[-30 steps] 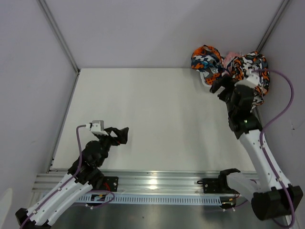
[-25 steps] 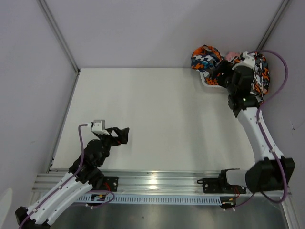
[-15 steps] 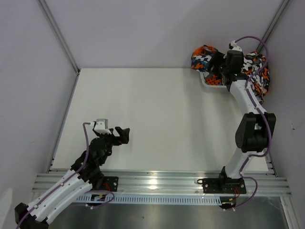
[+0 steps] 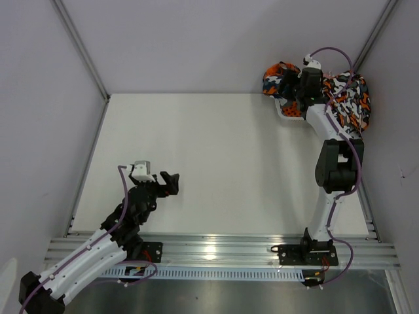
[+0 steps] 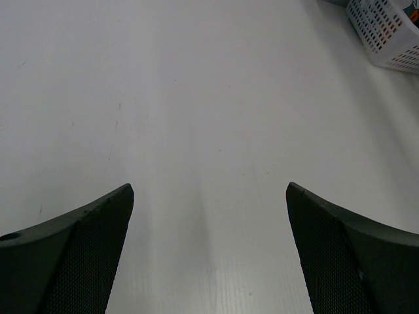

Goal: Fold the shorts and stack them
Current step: Grab the shorts from the pile

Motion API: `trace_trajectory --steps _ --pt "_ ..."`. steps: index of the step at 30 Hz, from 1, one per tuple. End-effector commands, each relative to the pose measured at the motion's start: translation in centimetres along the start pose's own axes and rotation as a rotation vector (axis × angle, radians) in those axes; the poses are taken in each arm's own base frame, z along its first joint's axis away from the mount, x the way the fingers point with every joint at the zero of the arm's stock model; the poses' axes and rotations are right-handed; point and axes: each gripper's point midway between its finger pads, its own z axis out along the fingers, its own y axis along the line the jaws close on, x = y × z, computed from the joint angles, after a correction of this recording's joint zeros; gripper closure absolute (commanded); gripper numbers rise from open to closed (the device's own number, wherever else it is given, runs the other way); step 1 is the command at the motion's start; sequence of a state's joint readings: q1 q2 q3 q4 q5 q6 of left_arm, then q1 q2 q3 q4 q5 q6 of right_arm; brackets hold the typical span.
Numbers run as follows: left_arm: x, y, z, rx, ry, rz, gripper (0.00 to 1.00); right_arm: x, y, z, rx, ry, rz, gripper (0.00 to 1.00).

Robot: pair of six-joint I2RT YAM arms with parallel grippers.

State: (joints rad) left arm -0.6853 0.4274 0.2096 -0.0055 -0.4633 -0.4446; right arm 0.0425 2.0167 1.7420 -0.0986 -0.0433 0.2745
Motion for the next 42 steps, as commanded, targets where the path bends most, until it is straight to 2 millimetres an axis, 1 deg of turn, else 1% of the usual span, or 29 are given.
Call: trace_trajectory --steps 1,2,4,7,8,9,11,12,13,14,15,16,17,20,21,23,24,26,27,29,31,32,33,34,36,37,39,40,42 --pt "-1.7 -0.8 0.3 0.012 -0.049 -0.02 0.01 -4.3 0.9 0.4 0.037 -0.148 -0.071 0.15" --pt "-1.6 -0.9 0.4 0.013 -0.045 -0.018 0.01 -4.4 0.6 0.6 0.06 -0.154 -0.082 0.13" --pt "-1.7 -1.0 0.4 0.017 -0.045 -0.016 0.01 -4.7 0.9 1.0 0.09 -0.167 -0.104 0.11" --pt "-1.5 -1.1 0.5 0.02 -0.038 -0.008 0.01 -4.9 1.8 1.7 0.075 -0.177 -0.136 0.13" --pt "-1.4 -1.2 0.6 0.028 -0.034 -0.007 0.01 -4.7 2.0 1.9 0.069 -0.175 -0.142 0.19" --pt "-1.4 -1.3 0.6 0.031 -0.034 -0.006 0.01 -4.7 2.4 2.0 0.058 -0.174 -0.142 0.22" --pt "-1.4 -1.3 0.6 0.035 -0.035 -0.004 0.01 -4.8 2.4 2.4 0.052 -0.174 -0.131 0.33" --pt "-1.3 -1.4 0.7 0.035 -0.032 -0.003 0.01 -4.7 2.5 2.5 0.048 -0.172 -0.124 0.45" --pt "-1.3 -1.3 0.7 0.034 -0.029 0.0 0.01 -4.5 2.5 2.7 0.04 -0.163 -0.12 0.52" --pt "-1.2 -1.3 0.7 0.034 -0.028 0.003 0.01 -4.6 2.6 3.0 0.035 -0.162 -0.114 0.63" --pt "-1.1 -1.3 0.8 0.033 -0.023 0.005 0.01 -4.6 2.7 3.1 0.028 -0.159 -0.109 0.85" --pt "-1.2 -1.4 0.8 0.031 -0.023 0.007 0.01 -4.4 2.7 3.3 0.018 -0.148 -0.101 0.95" --pt "-1.2 -1.4 0.8 0.032 -0.021 0.007 0.01 -4.8 3.0 3.3 0.009 -0.152 -0.094 1.0" --pt "-1.0 -1.3 1.0 0.027 -0.014 0.012 0.01 -5.8 4.0 2.6 -0.04 -0.158 -0.083 1.0" --pt "-1.0 -1.4 0.9 0.03 -0.013 0.012 0.01 -6.8 4.8 1.7 -0.072 -0.167 -0.08 1.0" --pt "-1.0 -1.4 0.9 0.03 -0.013 0.013 0.01 -8.2 6.0 0.5 -0.12 -0.178 -0.075 1.0" --pt "-1.0 -1.4 0.9 0.031 -0.016 0.01 0.01 -10.0 7.0 -1.0 -0.147 -0.201 -0.077 1.0" --pt "-1.0 -1.4 0.9 0.033 -0.016 0.01 0.01 -11.6 8.4 -2.7 -0.209 -0.209 -0.08 1.0" --pt "-1.2 -1.5 0.9 0.034 -0.019 0.008 0.01 -13.7 9.3 -4.6 -0.23 -0.235 -0.082 1.0" --pt "-1.0 -1.5 0.9 0.037 -0.016 0.009 0.01 -15.5 10.6 -6.7 -0.279 -0.259 -0.082 1.0" --pt "-1.2 -1.6 0.8 0.04 -0.019 0.007 0.01 -18.7 12.1 -10.4 -0.334 -0.311 -0.084 1.0" --pt "-1.1 -1.5 0.8 0.039 -0.017 0.008 0.01 -19.5 13.2 -12.0 -0.392 -0.316 -0.082 1.0" --pt "-1.2 -1.6 0.8 0.041 -0.019 0.007 0.01 -20.2 13.6 -13.4 -0.415 -0.32 -0.078 1.0" --pt "-1.2 -1.5 0.8 0.04 -0.019 0.007 0.01 -22.2 14.8 -16.4 -0.456 -0.371 -0.085 1.0" --pt "-1.3 -1.5 0.7 0.04 -0.022 0.006 0.01 -23.4 16.6 -19.8 -0.543 -0.39 -0.082 1.0" --pt "-1.2 -1.5 0.7 0.04 -0.023 0.006 0.01 -24.9 17.5 -23.2 -0.583 -0.435 -0.09 1.0" --pt "-1.3 -1.5 0.7 0.042 -0.024 0.004 0.01 -25.8 19.0 -27.0 -0.662 -0.463 -0.08 1.0" --pt "-1.2 -1.5 0.7 0.041 -0.023 0.005 0.01 -26.6 19.8 -30.3 -0.702 -0.497 -0.087 1.0" --pt "-1.5 -1.5 0.6 0.043 -0.03 0.002 0.01 -26.8 20.9 -33.9 -0.779 -0.505 -0.065 1.0"
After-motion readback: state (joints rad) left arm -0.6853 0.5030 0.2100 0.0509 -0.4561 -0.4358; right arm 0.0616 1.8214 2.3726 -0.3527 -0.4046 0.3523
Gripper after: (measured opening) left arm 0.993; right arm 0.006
